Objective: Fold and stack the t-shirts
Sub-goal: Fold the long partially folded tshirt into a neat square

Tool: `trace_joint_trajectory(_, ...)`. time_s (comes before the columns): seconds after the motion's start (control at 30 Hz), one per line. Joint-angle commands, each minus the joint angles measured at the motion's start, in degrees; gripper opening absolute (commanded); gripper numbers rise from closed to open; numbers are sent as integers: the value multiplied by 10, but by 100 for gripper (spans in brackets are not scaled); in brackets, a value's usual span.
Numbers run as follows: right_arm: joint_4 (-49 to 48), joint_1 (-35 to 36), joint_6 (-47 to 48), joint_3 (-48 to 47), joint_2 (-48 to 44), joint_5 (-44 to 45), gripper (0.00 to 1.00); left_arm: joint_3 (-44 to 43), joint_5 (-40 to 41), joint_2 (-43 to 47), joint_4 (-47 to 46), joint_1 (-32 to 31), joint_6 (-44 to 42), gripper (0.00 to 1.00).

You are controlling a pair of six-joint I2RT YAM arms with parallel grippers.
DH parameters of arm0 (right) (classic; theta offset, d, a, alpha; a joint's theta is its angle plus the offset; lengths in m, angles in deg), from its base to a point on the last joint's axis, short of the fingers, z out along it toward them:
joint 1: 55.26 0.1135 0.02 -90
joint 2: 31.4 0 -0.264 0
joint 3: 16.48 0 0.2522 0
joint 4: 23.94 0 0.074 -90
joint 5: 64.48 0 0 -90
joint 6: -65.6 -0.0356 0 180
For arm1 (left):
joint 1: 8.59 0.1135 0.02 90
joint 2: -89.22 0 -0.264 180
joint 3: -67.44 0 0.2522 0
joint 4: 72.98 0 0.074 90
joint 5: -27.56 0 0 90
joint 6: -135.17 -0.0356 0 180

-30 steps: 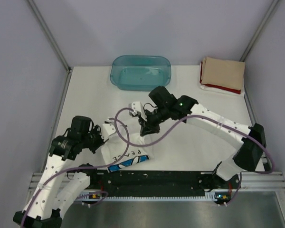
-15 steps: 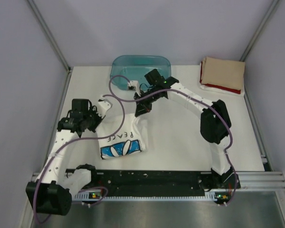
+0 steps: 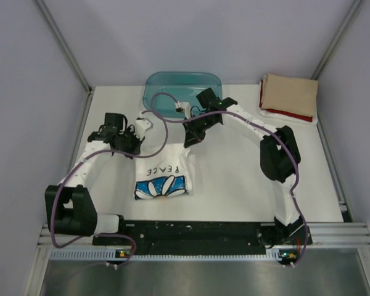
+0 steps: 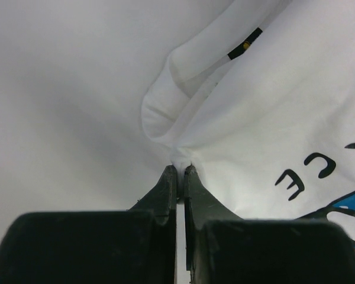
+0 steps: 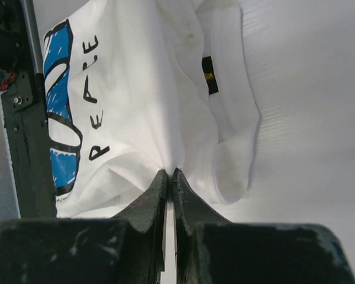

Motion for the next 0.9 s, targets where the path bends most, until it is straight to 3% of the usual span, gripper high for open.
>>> trace_joint_trajectory(0.0,7,-15,-1,-17,4,44,2,-64,28,-69,25,12,28,0)
trace_joint_trajectory(0.1,1,-21,2,-17,14,66,4,-72,28,-99,13,12,39,0)
trace_joint_trajectory(0.27,-13,-23,3,-17,34,78,6,-76,26,-133,-14,12,65,16)
trace_joint_trajectory(0.33,-17,-25,2,-17,43,85,11,-79,25,-139,-24,12,72,25)
trace_joint_trajectory(0.43,-44,-31,-28,-16,50,116,39,-90,51,-151,-39,12,87,36)
trace_joint_trajectory(0.5,-67,-37,-60,-19,46,158,77,-111,98,-160,-44,12,101,39)
trace_joint_trajectory(0.53,-73,-40,-72,-24,40,179,88,-125,117,-162,-39,12,106,39)
trace_joint_trajectory(0.6,-75,-41,-92,-26,13,217,91,-149,132,-152,-19,12,120,39)
trace_joint_trajectory(0.7,-105,-38,-140,13,-78,273,96,-147,86,-92,15,6,140,41)
trace_joint_trajectory(0.8,-192,-13,-183,112,-193,295,99,-106,25,-18,29,-14,140,42)
trace_joint_trajectory(0.87,-276,22,-213,205,-274,279,99,-55,-36,31,4,-15,134,36)
